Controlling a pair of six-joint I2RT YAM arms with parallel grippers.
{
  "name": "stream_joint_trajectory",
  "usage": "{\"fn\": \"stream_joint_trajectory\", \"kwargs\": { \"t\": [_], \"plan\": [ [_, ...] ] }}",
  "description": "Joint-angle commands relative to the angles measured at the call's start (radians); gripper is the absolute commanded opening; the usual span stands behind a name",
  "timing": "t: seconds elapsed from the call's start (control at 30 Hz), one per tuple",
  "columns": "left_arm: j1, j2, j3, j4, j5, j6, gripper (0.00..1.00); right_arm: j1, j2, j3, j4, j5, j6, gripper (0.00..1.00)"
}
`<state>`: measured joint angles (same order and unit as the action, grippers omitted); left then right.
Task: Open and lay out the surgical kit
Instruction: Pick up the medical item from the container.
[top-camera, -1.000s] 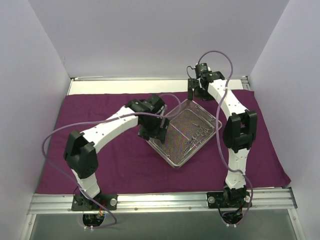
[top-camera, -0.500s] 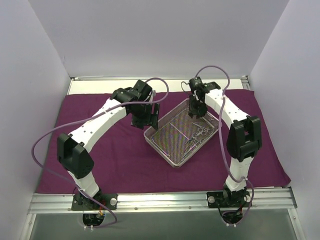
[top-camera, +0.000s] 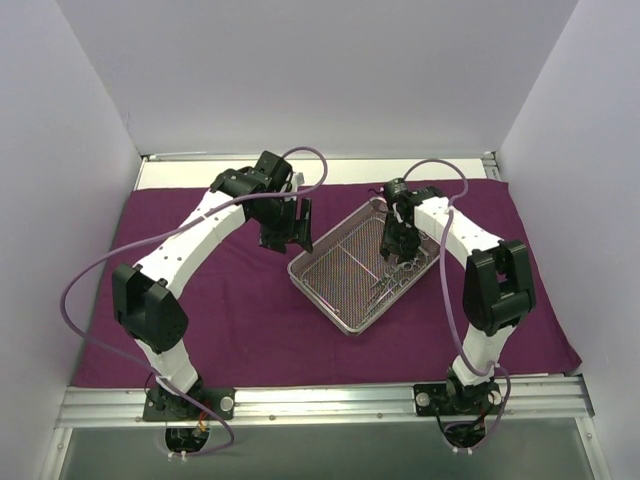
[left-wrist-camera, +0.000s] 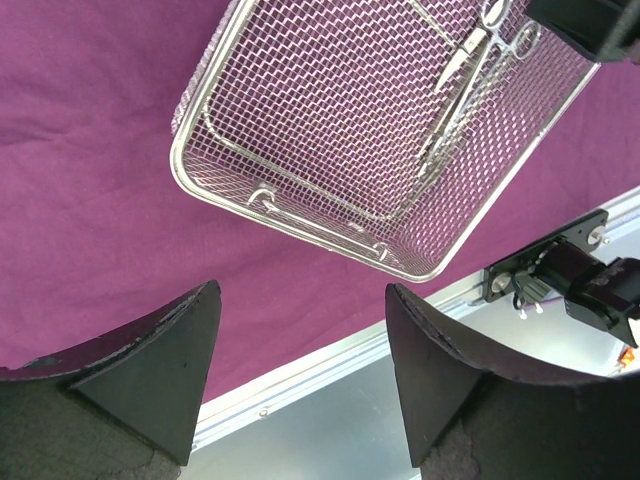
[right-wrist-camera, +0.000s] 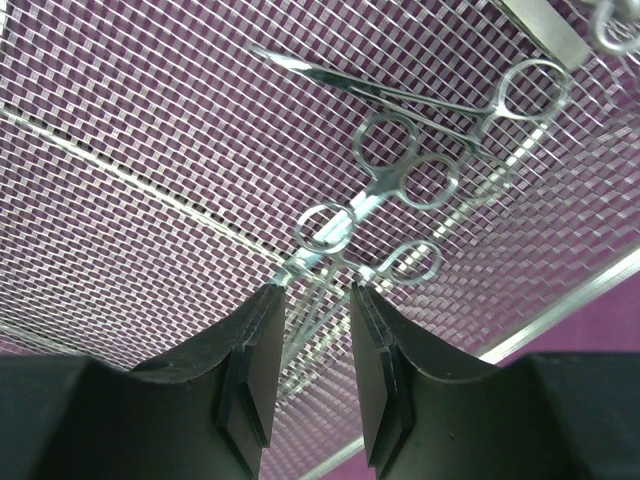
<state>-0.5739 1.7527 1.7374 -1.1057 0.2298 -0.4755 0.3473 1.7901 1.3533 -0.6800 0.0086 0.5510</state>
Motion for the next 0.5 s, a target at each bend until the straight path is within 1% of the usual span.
{"fn": "stream_joint_trajectory", "kwargs": {
  "t": [0.0, 0.03, 0.13, 0.33, 0.47],
  "plan": [
    [0.008, 0.004, 0.016, 0.009, 0.051, 0.024, 0.75, 0.015, -0.024, -0.020, 0.011, 0.002, 0.039, 0.34],
    [0.008, 0.005, 0.017, 0.006, 0.054, 0.025, 0.75, 0.019, -0.023, -0.026, 0.017, -0.025, 0.047, 0.34],
    [0.011, 0.013, 0.028, 0.000, 0.059, 0.029, 0.75, 0.024, -0.008, -0.031, 0.043, -0.032, 0.052, 0.34],
    [0.016, 0.014, 0.042, -0.005, 0.062, 0.025, 0.74, 0.028, 0.034, -0.028, 0.043, -0.022, 0.055, 0.33],
    [0.020, 0.005, 0.025, 0.001, 0.060, 0.017, 0.74, 0.030, 0.043, -0.039, 0.054, -0.016, 0.046, 0.33]
  ]
}}
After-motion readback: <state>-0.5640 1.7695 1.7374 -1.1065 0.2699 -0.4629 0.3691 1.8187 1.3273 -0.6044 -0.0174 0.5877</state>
